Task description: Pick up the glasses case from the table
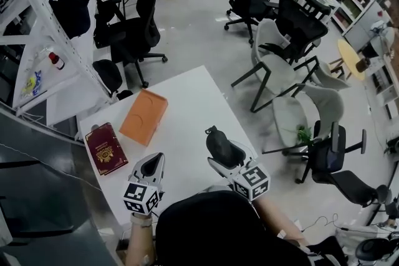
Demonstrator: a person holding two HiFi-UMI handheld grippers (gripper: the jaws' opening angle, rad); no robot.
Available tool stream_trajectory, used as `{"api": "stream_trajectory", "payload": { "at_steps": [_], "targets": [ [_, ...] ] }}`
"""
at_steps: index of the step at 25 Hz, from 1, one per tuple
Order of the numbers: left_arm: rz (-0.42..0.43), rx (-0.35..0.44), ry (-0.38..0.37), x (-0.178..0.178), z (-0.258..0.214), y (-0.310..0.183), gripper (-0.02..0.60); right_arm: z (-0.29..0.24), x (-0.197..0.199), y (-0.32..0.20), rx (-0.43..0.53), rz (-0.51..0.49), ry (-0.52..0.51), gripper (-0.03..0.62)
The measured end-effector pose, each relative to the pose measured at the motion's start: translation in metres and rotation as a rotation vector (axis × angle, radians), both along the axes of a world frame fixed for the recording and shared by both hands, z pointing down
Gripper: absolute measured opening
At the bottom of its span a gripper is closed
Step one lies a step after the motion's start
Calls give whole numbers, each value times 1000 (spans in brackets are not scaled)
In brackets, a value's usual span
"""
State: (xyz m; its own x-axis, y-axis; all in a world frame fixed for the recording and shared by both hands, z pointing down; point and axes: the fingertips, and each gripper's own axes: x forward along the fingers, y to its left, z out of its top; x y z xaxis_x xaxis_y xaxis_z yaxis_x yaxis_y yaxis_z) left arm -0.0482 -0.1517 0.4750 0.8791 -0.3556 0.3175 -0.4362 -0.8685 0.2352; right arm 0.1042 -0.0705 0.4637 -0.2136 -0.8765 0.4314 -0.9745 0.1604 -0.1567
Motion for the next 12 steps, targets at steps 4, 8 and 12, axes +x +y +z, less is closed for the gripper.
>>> {"api": "stream_trajectory", "payload": {
  "at_steps": [4, 8, 12],
  "targets": [
    [1, -3, -5, 2, 2, 1, 18, 1, 3, 1, -4, 2, 7, 367],
    [2, -6, -7, 5, 2, 4, 18, 3, 5, 3, -14, 7, 1, 367],
    [8, -3, -5, 10, 0, 7, 18, 6, 11, 6, -23, 20, -1, 367]
  ]
}}
